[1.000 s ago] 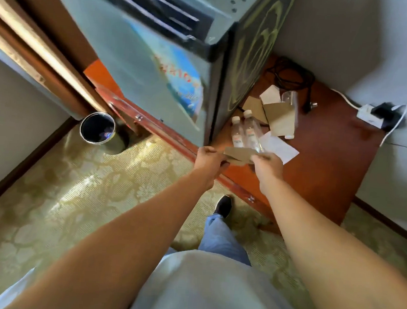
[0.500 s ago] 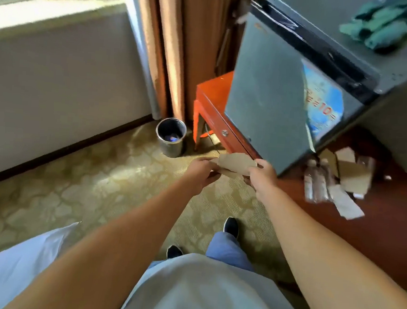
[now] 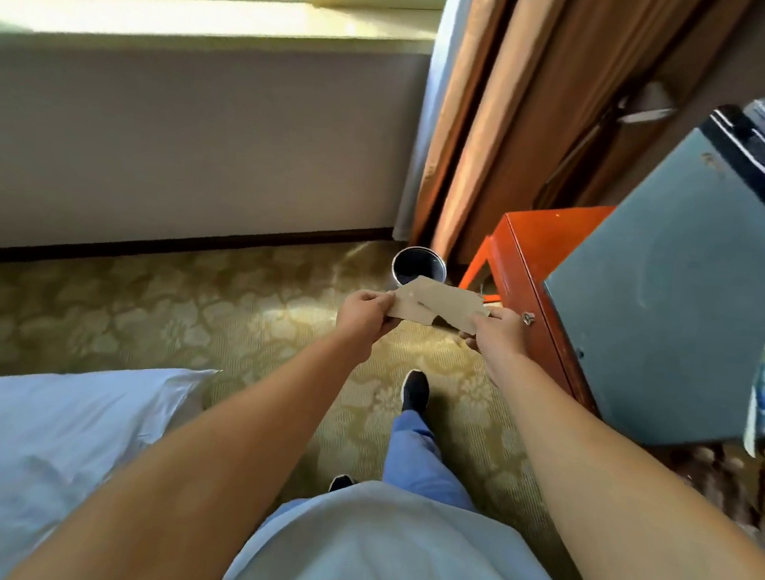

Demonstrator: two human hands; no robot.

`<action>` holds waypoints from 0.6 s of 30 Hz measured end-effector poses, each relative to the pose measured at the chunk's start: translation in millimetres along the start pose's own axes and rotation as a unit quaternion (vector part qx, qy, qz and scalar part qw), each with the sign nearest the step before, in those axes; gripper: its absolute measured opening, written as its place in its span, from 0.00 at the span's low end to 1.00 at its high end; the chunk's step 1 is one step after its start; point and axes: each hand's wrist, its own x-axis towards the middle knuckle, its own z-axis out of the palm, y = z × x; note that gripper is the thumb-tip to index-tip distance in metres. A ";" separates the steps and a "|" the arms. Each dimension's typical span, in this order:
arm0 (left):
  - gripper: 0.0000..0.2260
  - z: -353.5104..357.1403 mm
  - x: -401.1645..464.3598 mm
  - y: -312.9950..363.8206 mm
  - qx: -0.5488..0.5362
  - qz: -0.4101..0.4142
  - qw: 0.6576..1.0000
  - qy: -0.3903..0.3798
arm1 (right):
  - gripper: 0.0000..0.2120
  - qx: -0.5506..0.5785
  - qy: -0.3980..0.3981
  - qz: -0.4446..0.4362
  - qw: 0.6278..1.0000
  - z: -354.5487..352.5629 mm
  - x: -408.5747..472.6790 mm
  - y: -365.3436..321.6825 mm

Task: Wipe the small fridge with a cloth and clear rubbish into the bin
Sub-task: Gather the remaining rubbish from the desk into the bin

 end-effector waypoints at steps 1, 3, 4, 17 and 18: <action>0.05 -1.3 6.8 2.9 -0.004 -0.001 1.000 0.008 | 0.10 -0.009 -0.001 -0.004 1.000 5.3 7.1 -4.0; 0.06 -1.5 22.8 9.1 -0.004 -0.002 1.000 0.019 | 0.09 -0.018 -0.005 -0.008 1.000 14.7 23.2 -13.5; 0.07 -0.5 31.6 12.6 -0.001 -0.002 1.000 0.025 | 0.09 -0.019 -0.010 -0.007 1.000 19.3 33.1 -17.4; 0.06 86.6 189.5 65.2 0.173 -0.033 0.975 0.137 | 0.09 -0.027 -0.066 0.079 0.994 54.4 218.8 -71.1; 0.06 94.0 201.0 70.1 0.195 -0.035 0.970 0.140 | 0.10 -0.035 -0.070 0.088 0.993 54.2 233.6 -76.3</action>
